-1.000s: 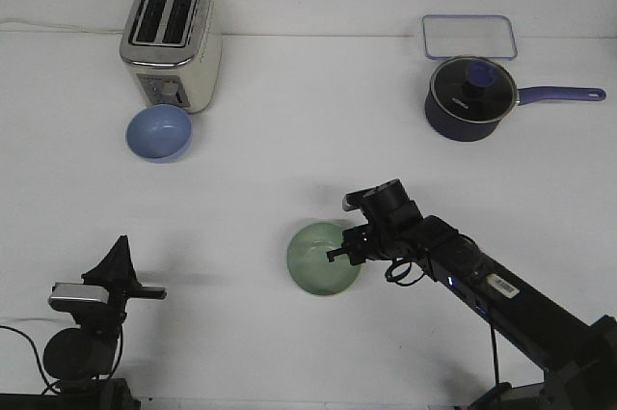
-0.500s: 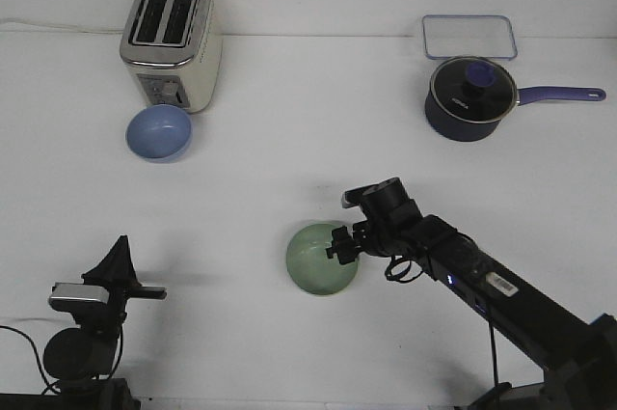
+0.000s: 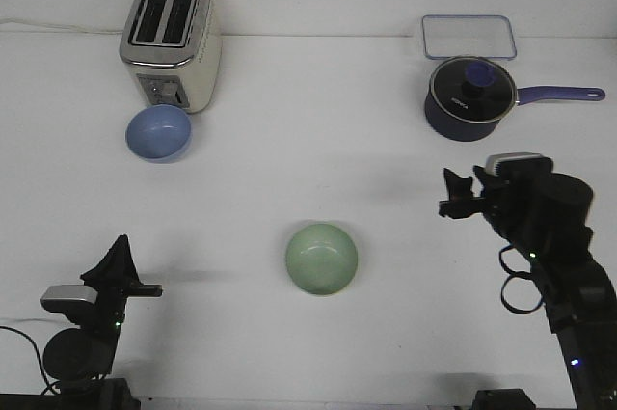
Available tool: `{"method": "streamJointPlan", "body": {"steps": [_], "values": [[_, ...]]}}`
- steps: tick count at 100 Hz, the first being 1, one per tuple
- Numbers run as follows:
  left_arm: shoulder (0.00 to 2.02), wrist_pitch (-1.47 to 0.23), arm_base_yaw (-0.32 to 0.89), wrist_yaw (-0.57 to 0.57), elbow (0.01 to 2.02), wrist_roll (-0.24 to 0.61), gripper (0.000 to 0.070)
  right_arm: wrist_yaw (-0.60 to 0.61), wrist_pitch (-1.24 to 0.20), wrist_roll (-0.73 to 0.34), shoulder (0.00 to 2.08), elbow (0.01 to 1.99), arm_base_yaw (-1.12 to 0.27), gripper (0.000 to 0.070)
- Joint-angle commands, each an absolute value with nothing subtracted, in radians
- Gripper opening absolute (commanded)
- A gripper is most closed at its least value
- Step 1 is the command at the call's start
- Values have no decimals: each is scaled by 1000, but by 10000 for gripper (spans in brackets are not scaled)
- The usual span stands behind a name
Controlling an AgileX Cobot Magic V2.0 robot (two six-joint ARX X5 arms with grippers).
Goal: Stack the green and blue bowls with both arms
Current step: 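Release the green bowl and withdraw the right gripper, then reach the left gripper to the light blue bowl's rim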
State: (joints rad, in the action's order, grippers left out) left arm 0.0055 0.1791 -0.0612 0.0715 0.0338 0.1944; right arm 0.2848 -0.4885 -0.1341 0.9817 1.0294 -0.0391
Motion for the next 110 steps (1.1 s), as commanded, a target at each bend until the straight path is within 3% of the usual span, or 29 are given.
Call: {"method": "streamJointPlan", "body": {"steps": [1, 14, 25, 42, 65, 70, 81, 85, 110], "values": [[5, 196, -63, 71, 34, 355, 11, 292, -476, -66, 952, 1010, 18, 382], [27, 165, -64, 71, 93, 486, 14, 335, -330, -67, 819, 852, 86, 363], [123, 78, -64, 66, 204, 498, 15, 344, -218, -68, 721, 689, 106, 344], [434, -27, -64, 60, 456, 402, 14, 339, -144, -73, 603, 517, 106, 344], [964, -281, -81, 60, 889, 299, 21, 340, -127, -106, 555, 497, 105, 344], [1063, -317, -89, 62, 966, 299, 99, 340, -127, -113, 555, 497, 105, 344], [1242, -353, -100, 83, 1102, 299, 500, 348, -115, -126, 555, 497, 102, 344], [1298, -353, -104, 90, 1140, 299, 586, 354, -110, -128, 555, 497, 99, 344], [1600, -364, -133, 90, 1326, 295, 585, 360, -106, -128, 542, 497, 78, 344]]}}
